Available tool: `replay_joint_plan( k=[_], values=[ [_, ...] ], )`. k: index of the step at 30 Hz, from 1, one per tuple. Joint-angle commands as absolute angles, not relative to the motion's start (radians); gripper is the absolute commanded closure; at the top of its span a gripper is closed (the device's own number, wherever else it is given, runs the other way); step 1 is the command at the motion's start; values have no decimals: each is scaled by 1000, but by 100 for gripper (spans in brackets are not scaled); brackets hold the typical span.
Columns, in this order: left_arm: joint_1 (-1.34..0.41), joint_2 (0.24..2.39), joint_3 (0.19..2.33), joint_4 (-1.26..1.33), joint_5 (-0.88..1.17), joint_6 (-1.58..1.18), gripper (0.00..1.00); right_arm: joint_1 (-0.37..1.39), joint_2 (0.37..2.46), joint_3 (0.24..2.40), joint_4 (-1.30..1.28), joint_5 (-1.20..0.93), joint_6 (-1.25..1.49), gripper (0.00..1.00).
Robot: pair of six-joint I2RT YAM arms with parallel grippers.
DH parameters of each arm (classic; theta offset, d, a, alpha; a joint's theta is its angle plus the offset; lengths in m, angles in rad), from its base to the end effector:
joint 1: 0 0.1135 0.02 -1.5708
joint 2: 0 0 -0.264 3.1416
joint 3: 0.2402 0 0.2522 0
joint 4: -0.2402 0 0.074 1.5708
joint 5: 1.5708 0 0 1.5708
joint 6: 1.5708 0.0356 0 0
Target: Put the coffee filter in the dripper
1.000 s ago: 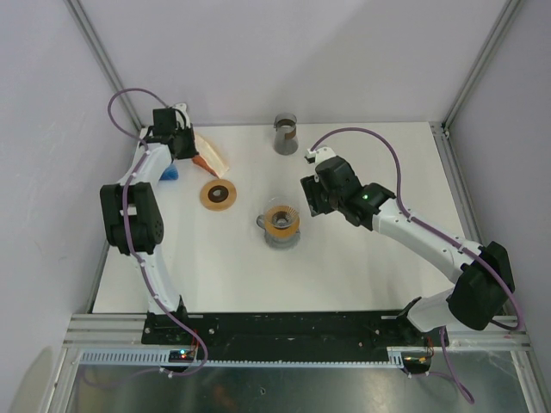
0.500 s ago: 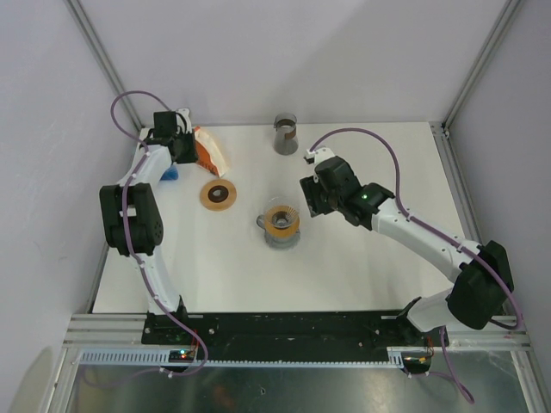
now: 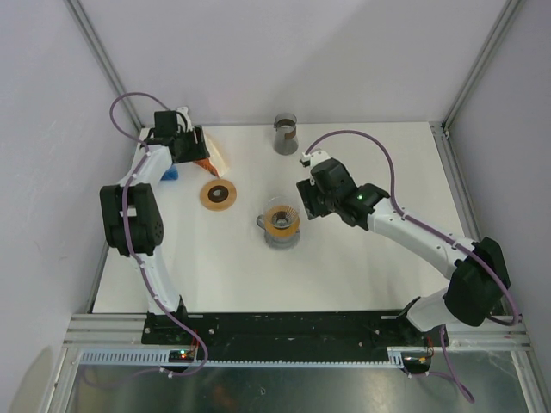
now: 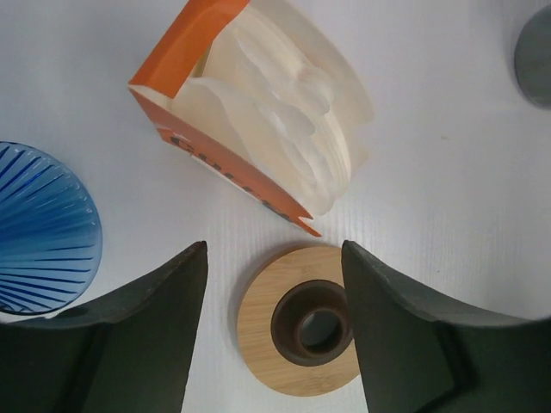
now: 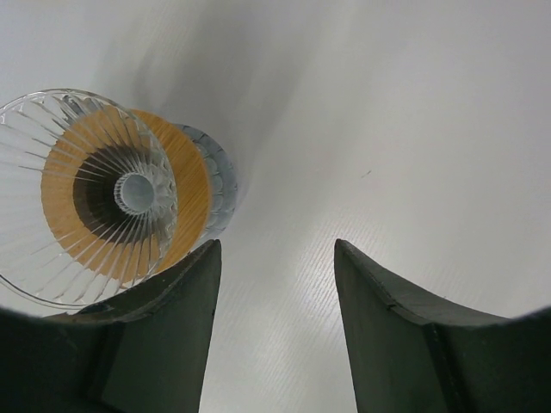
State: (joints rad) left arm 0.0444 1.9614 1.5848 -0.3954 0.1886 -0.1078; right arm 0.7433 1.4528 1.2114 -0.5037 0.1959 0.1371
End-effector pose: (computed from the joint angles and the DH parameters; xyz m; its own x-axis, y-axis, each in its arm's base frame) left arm 0.4483 0.0132 0.2473 -0.7026 -0.1370 -0.6983 0.0151 0.9782 -0.2071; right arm 0.2412 0.2122 0.3015 -0.5708 -0.3426 -0.7462 -0.4850 0.8740 -0.0303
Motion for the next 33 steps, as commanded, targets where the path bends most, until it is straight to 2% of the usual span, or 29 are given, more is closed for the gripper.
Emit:
replay_joint_plan(
  k=[1,8,19,21,24,28,33],
  values=[
    [26,1919,1608,-348,174,-144,30,754,1464,1215,-478,191,128,40],
    [24,1986,1662,-349,127,-144,33,768,1466,1214,-493,193,116,40],
    [29,2051,1702,-353,76,-106,49,781,1466,1215,-495,191,109,40],
    [33,2053,1701,-353,80,-106,55,782,1465,1215,-496,194,110,40],
    [37,2046,1693,-354,88,-106,72,785,1465,1214,-496,194,111,40],
    [44,2017,1666,-354,120,-106,89,788,1464,1215,-497,197,113,40],
    [47,1965,1614,-355,166,-87,99,792,1462,1215,-498,200,112,40]
  ],
)
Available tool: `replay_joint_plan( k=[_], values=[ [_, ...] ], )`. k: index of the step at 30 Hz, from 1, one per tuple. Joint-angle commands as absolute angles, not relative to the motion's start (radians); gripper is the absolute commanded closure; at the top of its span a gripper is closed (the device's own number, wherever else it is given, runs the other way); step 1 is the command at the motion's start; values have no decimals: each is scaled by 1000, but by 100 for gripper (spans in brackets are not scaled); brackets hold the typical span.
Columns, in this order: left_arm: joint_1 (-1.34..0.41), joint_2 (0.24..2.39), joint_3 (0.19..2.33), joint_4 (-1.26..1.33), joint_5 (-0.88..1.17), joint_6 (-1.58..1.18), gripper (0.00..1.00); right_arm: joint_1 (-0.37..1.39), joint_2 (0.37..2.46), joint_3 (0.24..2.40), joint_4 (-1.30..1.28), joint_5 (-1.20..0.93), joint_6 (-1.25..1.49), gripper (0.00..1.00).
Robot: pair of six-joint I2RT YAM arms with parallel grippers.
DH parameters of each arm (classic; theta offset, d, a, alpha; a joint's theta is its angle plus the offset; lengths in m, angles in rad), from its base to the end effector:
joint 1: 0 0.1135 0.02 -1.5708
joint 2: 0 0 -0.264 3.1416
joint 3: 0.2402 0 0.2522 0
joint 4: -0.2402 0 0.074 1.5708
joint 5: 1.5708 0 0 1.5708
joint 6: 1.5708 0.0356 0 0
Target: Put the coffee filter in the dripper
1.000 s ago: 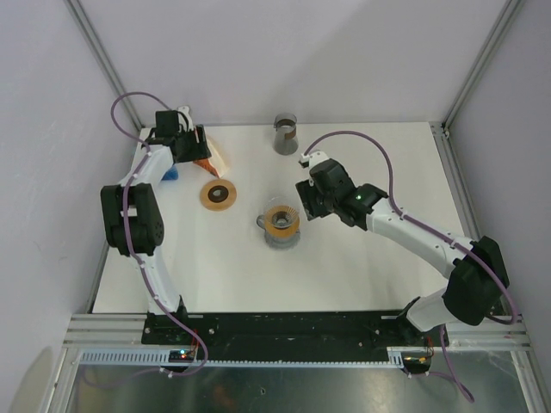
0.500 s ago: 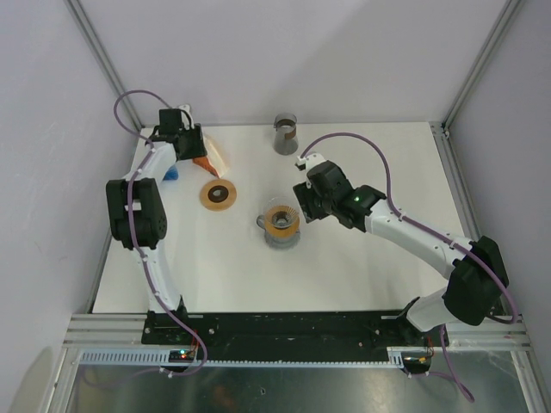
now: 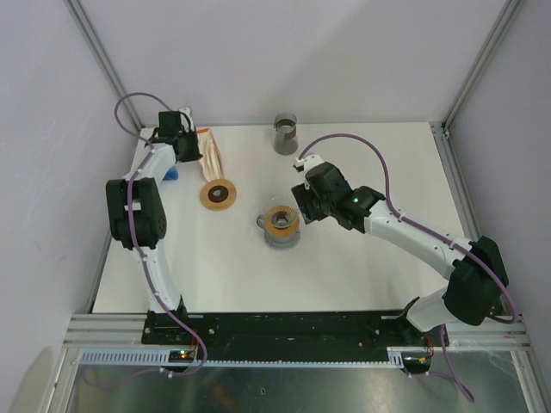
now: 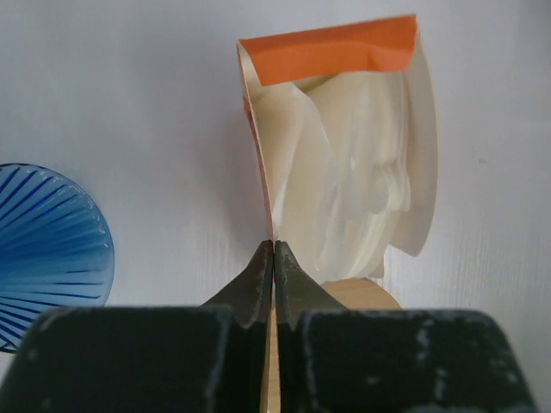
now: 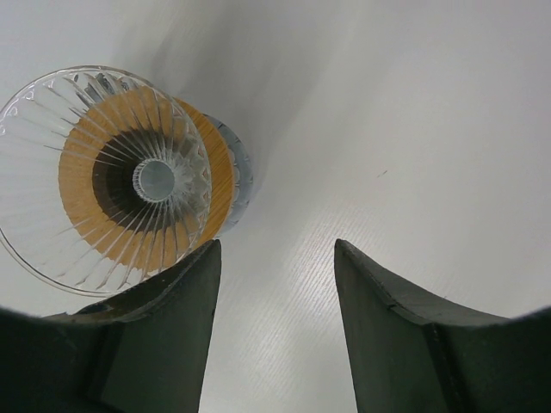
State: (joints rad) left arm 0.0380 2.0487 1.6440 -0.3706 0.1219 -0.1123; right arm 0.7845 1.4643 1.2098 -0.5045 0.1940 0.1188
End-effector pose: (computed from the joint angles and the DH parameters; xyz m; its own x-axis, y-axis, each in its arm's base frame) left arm 0.4681 0.0135 0.2301 -0.7005 -0.1379 -0.7002 -0.0296 0.9859 -0.1646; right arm 0.2336 0.2234 0.2974 -0.5541 -0.3887 -0.7361 -0.5323 0.8453 -0.0457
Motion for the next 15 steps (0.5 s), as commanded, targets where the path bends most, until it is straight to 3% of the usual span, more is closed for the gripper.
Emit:
replay_joint_plan(
  k=[1,7,12,15],
  values=[
    [48,1956,1607,-356,170,-80,99,792,1460,1215,-498,201,112,40],
    [56,1925,1586,-364,168,-24,99,796,1459,1215,-500,204,111,40],
    [57,1926,1593,-370,170,-2,76,798,1457,1215,-494,197,109,40],
    [57,1929,1599,-373,164,-2,71,799,1456,1215,-493,194,108,40]
  ],
)
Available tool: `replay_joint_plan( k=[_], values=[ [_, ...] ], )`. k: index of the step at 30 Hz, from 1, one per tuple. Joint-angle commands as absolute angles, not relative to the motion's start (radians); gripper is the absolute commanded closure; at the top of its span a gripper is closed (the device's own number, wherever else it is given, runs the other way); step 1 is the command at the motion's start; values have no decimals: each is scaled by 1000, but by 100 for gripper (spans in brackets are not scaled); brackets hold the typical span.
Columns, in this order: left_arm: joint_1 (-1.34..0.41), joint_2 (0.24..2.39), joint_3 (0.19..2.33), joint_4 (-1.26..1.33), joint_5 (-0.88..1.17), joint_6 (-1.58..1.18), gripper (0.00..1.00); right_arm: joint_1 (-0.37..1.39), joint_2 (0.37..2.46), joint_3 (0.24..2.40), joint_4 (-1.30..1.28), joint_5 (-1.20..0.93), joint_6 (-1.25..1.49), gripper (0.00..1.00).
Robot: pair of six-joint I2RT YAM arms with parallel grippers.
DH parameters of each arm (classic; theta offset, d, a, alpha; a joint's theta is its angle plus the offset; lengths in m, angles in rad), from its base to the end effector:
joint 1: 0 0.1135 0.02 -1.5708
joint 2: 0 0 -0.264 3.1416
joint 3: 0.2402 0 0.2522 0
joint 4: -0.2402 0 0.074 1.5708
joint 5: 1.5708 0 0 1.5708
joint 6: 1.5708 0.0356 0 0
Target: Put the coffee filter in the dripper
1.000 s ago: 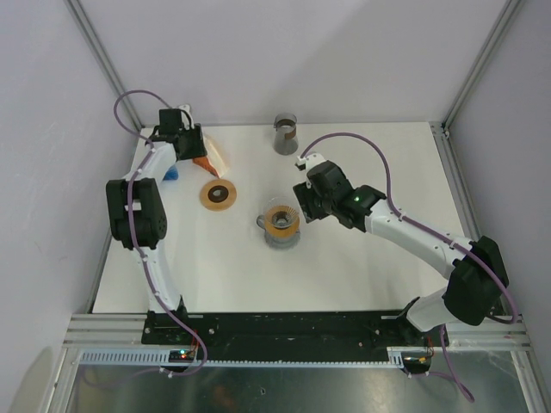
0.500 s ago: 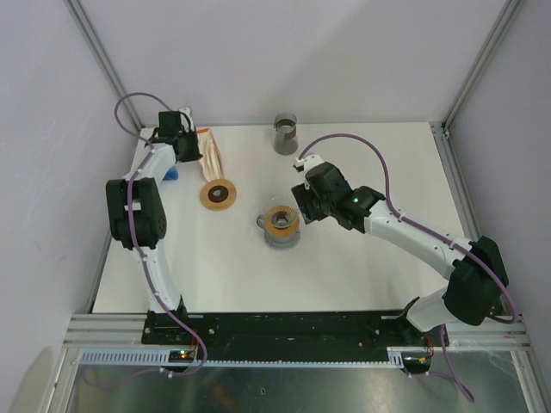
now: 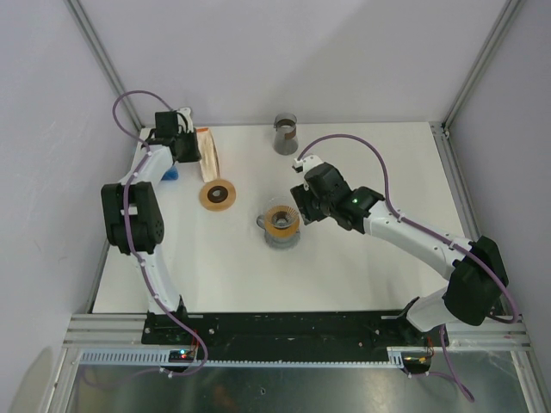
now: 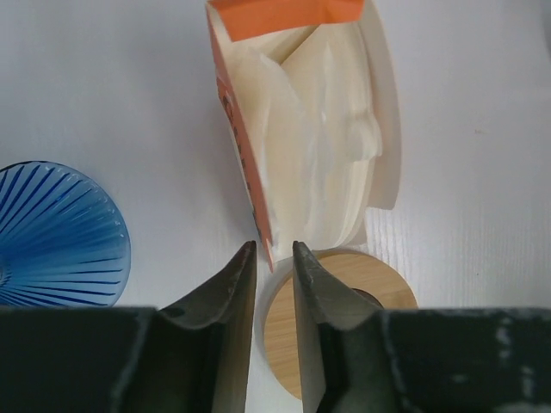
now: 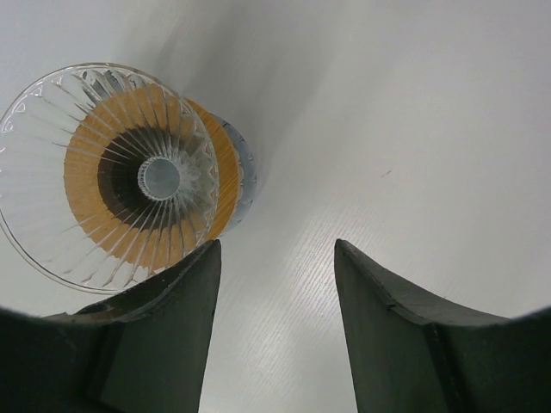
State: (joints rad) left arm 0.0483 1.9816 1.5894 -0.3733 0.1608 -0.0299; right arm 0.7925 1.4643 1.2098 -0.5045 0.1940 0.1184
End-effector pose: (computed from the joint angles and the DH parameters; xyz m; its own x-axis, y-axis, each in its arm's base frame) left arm 0.4532 0.0162 0.2417 -0.6938 -0.0631 -0.7174 0.0469 0.9901 -0.1324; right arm 0.2318 0.2253 0.2974 -0.5507 -0.3935 -0.7361 -0.5393 0.8409 -0.0460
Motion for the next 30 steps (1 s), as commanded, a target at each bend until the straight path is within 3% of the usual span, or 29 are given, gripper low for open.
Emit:
replay_joint_plan(
  k=[1,13,17,30],
  values=[
    [57,1929,1601,-375,160,-2,71,799,1457,1215,-494,193,108,40],
    [55,1819,1593,-376,177,54,60,804,1470,1215,-496,187,106,40],
    [42,1788,1586,-372,218,63,48,806,1481,1215,-498,189,107,40],
    [-28,1927,1770,-366,149,8,65,814,1436,1215,-500,240,132,40]
  ],
)
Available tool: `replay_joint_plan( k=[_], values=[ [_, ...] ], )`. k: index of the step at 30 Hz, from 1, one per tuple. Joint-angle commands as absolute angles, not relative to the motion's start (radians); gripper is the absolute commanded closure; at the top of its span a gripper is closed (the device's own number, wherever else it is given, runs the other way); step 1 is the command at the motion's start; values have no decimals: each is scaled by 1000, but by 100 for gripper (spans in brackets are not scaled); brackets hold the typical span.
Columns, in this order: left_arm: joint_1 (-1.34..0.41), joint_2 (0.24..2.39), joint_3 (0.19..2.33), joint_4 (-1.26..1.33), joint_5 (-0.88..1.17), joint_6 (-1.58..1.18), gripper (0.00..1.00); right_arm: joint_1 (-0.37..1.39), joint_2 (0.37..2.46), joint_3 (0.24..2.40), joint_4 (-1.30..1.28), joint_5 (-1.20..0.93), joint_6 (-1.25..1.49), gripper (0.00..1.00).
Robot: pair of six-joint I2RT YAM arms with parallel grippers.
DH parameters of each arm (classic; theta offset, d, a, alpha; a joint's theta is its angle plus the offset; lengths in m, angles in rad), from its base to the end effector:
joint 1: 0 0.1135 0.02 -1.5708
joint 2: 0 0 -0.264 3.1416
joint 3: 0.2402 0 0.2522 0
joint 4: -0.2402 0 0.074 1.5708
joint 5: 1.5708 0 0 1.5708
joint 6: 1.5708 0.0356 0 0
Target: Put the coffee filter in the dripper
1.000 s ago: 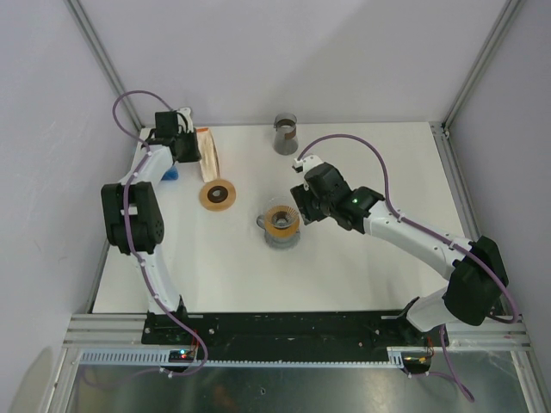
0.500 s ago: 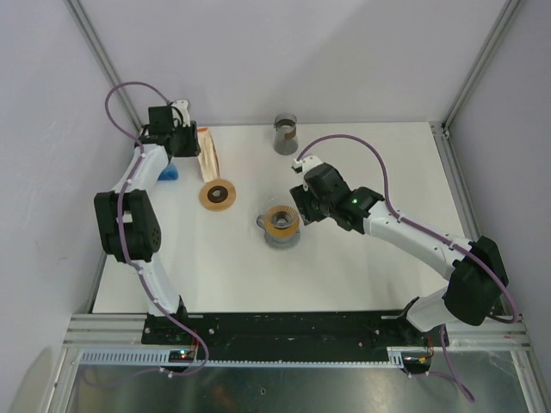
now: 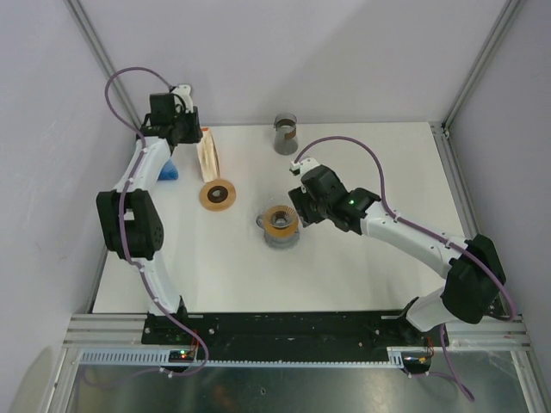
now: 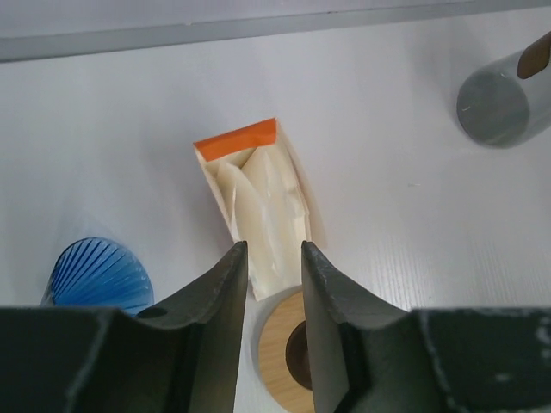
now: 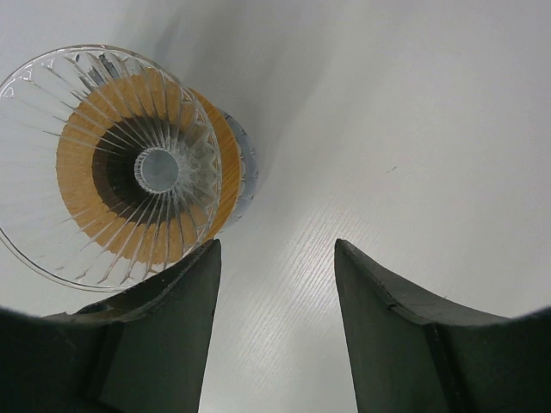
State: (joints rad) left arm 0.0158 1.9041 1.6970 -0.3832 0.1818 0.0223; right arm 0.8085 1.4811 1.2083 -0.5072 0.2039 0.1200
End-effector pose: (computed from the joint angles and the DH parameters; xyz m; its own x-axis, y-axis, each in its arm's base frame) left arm 0.4490 0.0007 0.3106 -0.5534 0.0132 -0.8328 0.1470 0.9857 -0.0821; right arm 0.2302 0.2307 0.2917 -0.5551 -0.4116 -0.7229 -0.5463 0.8357 -0.0563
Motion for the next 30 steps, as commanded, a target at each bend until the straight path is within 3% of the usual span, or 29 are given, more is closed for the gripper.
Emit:
replay_joint_plan(
  k=[1,17,23,30],
  values=[
    [-35,1936,1778,-366,146,8,65,815,1425,1215,-497,240,134,40],
    [-38,2044,1834,-368,48,-40,63,817,1328,1215,-452,254,121,39],
    [-38,2063,1849,-368,22,-51,76,815,1329,1215,-466,258,123,39],
    [-38,2082,1855,-367,3,-40,78,816,1337,1215,-469,254,124,39]
  ],
)
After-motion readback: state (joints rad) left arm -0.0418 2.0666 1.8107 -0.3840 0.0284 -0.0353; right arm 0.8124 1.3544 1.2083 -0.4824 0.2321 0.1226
